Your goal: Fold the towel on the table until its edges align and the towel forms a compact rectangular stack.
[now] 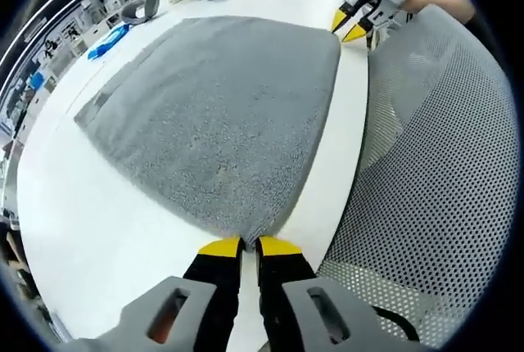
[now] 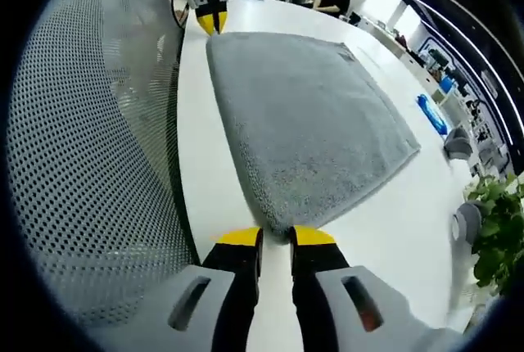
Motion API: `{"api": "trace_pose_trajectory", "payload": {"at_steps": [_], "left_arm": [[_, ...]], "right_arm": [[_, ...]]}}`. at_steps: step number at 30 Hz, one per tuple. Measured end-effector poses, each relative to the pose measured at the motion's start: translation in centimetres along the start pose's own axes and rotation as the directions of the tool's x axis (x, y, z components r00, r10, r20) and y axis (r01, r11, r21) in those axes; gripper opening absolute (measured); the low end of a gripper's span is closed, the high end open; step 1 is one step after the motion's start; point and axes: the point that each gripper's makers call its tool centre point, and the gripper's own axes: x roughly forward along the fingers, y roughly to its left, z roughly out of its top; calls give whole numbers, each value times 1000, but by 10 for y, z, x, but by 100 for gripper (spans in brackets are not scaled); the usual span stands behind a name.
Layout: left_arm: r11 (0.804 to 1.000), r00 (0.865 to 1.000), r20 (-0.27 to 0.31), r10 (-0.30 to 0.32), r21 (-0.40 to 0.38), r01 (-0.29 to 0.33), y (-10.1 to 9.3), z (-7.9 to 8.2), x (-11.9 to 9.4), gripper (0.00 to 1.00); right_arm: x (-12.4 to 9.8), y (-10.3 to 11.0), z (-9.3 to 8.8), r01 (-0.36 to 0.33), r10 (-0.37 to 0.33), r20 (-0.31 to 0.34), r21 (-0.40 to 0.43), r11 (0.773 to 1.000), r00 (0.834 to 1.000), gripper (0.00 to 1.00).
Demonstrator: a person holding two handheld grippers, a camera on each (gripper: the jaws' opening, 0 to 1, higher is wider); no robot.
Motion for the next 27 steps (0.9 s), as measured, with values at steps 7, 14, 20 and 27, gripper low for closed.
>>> {"api": "trace_pose_trajectory", "payload": {"at_steps": [7, 14, 20, 27], "left_arm": [[1000, 1000, -4, 2, -15, -2, 0, -1, 0, 7], [999, 1000, -20, 2, -40, -2, 0, 0, 0, 5], [997, 1000, 16, 10, -76, -9, -3, 5, -12, 3], [985, 985, 154, 78, -163, -52, 5, 27, -42, 2]], "right_arm": [[5, -4, -4, -11, 7, 28, 146, 989, 1000, 7], [3, -10, -3, -35, 18, 54, 326, 945, 998, 0], [-12, -15, 3, -1, -38, 101, 360, 933, 994, 0], [-35, -29, 20, 47, -138, 168, 456, 889, 976, 0]]}}
